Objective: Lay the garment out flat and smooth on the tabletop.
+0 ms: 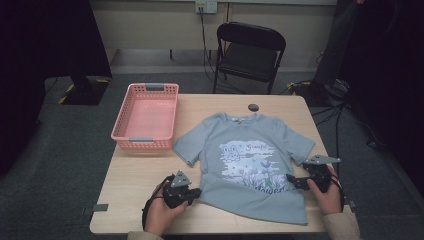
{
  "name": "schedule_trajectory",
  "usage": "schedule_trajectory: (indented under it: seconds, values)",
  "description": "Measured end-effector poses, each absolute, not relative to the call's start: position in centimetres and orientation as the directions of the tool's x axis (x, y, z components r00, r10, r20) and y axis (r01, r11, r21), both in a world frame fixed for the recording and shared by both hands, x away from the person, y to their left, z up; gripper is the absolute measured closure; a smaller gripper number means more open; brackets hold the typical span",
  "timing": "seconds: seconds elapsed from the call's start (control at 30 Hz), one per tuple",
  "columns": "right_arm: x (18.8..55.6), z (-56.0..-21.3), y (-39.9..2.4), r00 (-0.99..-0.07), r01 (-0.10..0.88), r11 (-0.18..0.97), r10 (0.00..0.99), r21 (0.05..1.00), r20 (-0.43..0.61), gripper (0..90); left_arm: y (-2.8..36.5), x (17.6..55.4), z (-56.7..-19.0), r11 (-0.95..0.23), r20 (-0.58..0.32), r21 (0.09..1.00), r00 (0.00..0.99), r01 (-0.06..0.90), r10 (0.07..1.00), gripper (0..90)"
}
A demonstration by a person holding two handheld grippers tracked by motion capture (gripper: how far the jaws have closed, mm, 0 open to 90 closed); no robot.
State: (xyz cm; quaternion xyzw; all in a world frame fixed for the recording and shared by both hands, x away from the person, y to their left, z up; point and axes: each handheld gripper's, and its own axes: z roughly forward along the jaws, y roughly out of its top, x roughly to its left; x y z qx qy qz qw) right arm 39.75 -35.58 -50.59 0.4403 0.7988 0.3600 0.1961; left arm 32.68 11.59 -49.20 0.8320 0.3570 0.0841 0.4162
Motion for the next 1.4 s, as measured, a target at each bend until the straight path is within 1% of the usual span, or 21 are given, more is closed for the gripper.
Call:
schedule_trajectory:
  seconds: [1.07, 1.1, 1.13, 1.2, 1.23, 1.27, 1.33, 1.37, 1.4]
  values:
    - [39.7, -50.6, -35.5, -0.538, 0.562, 0.355, 0.843, 0.747, 0.005, 10.3, 12.3, 29.4, -49.5, -0.433, -0.176, 0.722, 0.748, 0.540, 0.639, 85.6]
    - [39.7, -50.6, -35.5, -0.538, 0.562, 0.355, 0.843, 0.747, 0.005, 10.3, 12.3, 29.3, -49.5, -0.430, -0.171, 0.727, 0.748, 0.535, 0.642, 83.0]
    - [39.7, -50.6, -35.5, -0.538, 0.562, 0.355, 0.843, 0.747, 0.005, 10.2, 12.4, 29.4, -49.5, -0.432, -0.155, 0.734, 0.748, 0.525, 0.646, 78.0]
    - [39.7, -50.6, -35.5, -0.538, 0.562, 0.355, 0.843, 0.747, 0.005, 10.2, 12.5, 29.5, -49.5, -0.405, -0.137, 0.762, 0.736, 0.506, 0.663, 59.3]
    - [39.7, -50.6, -35.5, -0.538, 0.562, 0.355, 0.843, 0.747, 0.005, 10.2, 12.6, 29.7, -49.4, -0.385, -0.129, 0.782, 0.733, 0.490, 0.668, 46.9]
    - [39.7, -50.6, -35.5, -0.538, 0.562, 0.355, 0.843, 0.747, 0.005, 10.2, 12.7, 29.8, -49.3, -0.374, -0.120, 0.794, 0.727, 0.479, 0.676, 38.3]
    - [39.7, -50.6, -35.5, -0.538, 0.562, 0.355, 0.843, 0.747, 0.005, 10.1, 12.7, 30.2, -49.0, -0.368, -0.097, 0.808, 0.720, 0.460, 0.688, 27.9]
    - [39.7, -50.6, -35.5, -0.537, 0.563, 0.354, 0.844, 0.747, 0.005, 10.0, 12.7, 30.3, -48.9, -0.356, -0.092, 0.819, 0.715, 0.451, 0.693, 24.5]
    - [39.7, -50.6, -35.5, -0.537, 0.563, 0.354, 0.844, 0.747, 0.004, 9.9, 12.7, 30.5, -48.7, -0.344, -0.092, 0.826, 0.709, 0.446, 0.699, 23.4]
